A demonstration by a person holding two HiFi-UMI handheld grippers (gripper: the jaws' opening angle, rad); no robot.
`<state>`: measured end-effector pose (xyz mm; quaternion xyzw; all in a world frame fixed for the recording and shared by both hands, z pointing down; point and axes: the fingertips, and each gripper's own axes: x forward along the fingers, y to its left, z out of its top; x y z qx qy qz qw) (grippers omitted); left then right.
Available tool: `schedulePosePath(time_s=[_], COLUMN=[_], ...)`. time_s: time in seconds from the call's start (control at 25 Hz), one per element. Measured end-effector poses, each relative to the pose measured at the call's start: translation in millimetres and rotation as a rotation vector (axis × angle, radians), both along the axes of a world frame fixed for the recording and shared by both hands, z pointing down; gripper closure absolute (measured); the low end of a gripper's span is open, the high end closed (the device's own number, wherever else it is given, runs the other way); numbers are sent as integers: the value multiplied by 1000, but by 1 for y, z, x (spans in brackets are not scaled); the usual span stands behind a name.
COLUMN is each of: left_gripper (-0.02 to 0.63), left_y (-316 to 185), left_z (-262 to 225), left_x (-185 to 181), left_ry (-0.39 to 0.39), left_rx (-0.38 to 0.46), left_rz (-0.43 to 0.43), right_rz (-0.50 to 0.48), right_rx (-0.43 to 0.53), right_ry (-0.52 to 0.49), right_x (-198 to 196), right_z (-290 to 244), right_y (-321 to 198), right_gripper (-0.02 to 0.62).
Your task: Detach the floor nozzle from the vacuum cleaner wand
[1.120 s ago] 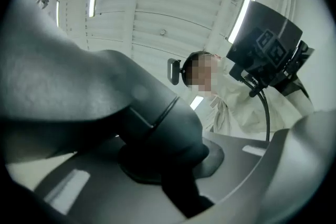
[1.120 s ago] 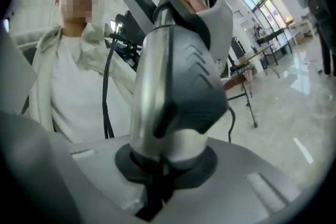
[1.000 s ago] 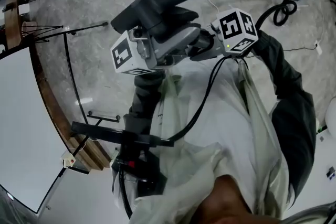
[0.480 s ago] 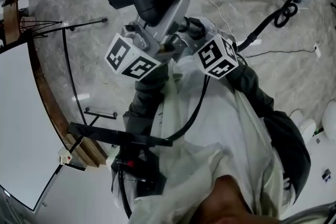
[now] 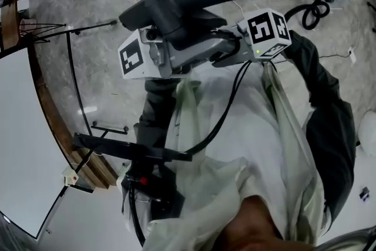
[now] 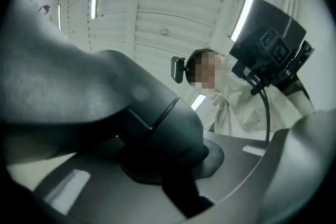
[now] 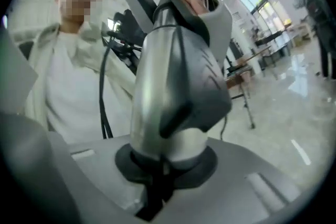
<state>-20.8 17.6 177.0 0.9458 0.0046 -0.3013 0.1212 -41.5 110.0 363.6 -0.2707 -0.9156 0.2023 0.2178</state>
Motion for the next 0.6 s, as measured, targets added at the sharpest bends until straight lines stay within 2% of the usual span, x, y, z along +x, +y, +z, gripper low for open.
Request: schedulePosePath(time_s=[0.08,0.12,0.2,0.28,0.32,0.4,0.48,0.52,0.6], left_gripper=[531,531,532,534,535,537,538,537,534], left_y=[-7,-17,-38,-51,-57,-71,-88,-95,-101], left_z=[-3,-1,7,15,19,25,35,42,53], left_x=[0,-1,-5,-8,-8,-12,-23,-30,-43], left_ry=[13,6,-20,-62,-88,-141,-190,-207,-213], left_rx=[-30,-64,-137,-201,-232,-300,-380,-419,-474], left_rz=[2,-34,-123,-180,-203,-271,-386,-446,-513], right_rz=[-95,-97,-17,141,250,520,768,838,852], right_rx=[-119,-147,-133,-48,20,199,385,447,481], right_ry=[-40,-44,-18,45,89,201,314,357,402], right_x=[4,2,-7,-17,-21,-25,-26,-26,-28], right_z=[-13,-14,-7,4,9,22,33,39,47], right_y=[7,4,-9,-24,-34,-62,-93,-102,-107], right_gripper=[554,554,557,558,558,558,558,557,555])
